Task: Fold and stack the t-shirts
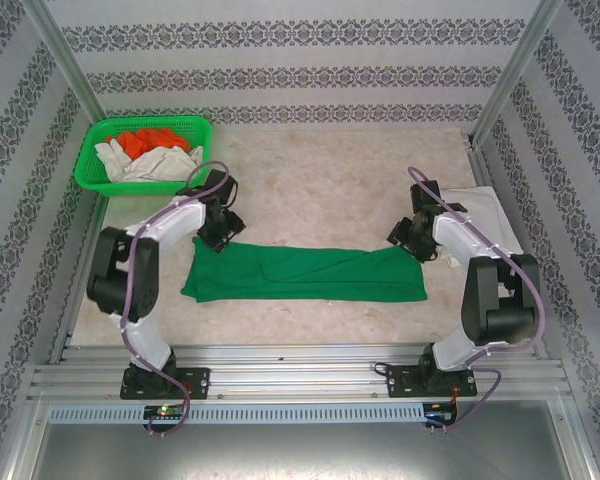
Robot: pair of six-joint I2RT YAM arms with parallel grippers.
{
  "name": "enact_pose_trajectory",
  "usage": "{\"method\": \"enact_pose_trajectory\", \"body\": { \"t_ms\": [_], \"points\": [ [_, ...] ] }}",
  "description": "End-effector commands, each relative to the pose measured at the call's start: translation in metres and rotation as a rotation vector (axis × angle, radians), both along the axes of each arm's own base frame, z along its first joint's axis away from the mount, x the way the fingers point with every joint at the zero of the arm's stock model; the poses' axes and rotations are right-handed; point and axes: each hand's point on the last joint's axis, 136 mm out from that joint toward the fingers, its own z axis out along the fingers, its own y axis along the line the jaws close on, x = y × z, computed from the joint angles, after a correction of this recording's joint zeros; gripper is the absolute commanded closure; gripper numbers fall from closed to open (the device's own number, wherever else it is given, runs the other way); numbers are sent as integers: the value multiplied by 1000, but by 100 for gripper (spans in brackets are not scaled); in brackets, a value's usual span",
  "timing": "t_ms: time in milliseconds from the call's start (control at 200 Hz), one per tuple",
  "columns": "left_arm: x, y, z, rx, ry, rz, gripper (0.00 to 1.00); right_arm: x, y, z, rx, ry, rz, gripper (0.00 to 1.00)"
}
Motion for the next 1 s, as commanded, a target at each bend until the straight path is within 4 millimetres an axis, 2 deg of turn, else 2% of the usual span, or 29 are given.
{"method": "enact_pose_trajectory", "body": {
  "t_ms": [0, 135, 315, 465, 605, 734, 849, 994],
  "points": [
    [27, -7, 5, -12, -47, 0, 52, -9, -3, -13, 51, 33, -99, 45],
    [35, 15, -10, 45, -5, 15, 59, -17, -5, -29, 91, 67, -141, 45],
    [23, 53, -31, 96, 61, 48, 65, -28, -13, -46, 101, 118, -183, 51],
    [18, 72, -35, 114, 77, 59, 66, -28, -18, -49, 105, 133, -198, 55],
    [33, 74, -11, 133, 17, 20, 64, -17, -16, -36, 122, 84, -175, 56],
    [40, 74, 26, 190, -66, -21, 52, -7, -20, -14, 95, 3, -138, 52],
    [21, 73, 43, 239, -71, -35, 43, -1, -21, -1, 80, -44, -112, 46],
    [-30, 75, 37, 227, -11, 32, 39, 3, -18, 5, 83, -68, -104, 43]
  ]
}}
